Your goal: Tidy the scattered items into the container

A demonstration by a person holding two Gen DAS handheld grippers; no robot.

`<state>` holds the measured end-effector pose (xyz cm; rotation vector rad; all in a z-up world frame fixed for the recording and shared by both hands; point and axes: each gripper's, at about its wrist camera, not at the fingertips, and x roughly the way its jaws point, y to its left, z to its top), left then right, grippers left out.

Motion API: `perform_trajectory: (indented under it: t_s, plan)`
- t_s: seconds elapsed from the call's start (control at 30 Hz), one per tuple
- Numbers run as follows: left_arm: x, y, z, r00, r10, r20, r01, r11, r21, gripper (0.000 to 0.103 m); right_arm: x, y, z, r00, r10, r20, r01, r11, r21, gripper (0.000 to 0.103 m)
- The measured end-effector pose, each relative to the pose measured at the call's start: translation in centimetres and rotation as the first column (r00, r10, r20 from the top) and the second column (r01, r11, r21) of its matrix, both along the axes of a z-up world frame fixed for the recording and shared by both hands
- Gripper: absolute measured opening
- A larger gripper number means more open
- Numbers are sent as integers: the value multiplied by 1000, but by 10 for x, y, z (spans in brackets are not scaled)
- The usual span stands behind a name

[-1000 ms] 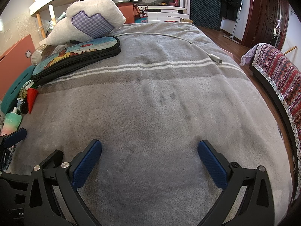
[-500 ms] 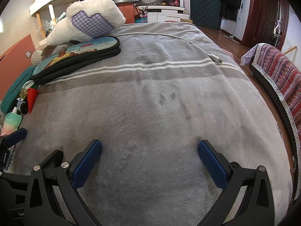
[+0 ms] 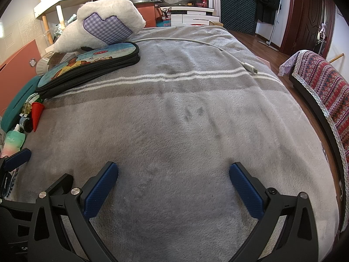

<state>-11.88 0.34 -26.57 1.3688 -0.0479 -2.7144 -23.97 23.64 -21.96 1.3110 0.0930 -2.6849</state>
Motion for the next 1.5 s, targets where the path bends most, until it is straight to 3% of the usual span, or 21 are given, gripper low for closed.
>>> perform_trajectory:
  t_s: [1.5]
  plan:
    - [-5,5,-3,1000,4,-1,-4,1000,-1,103,-1,1,0,1000,3,0,-3,1000,0,103]
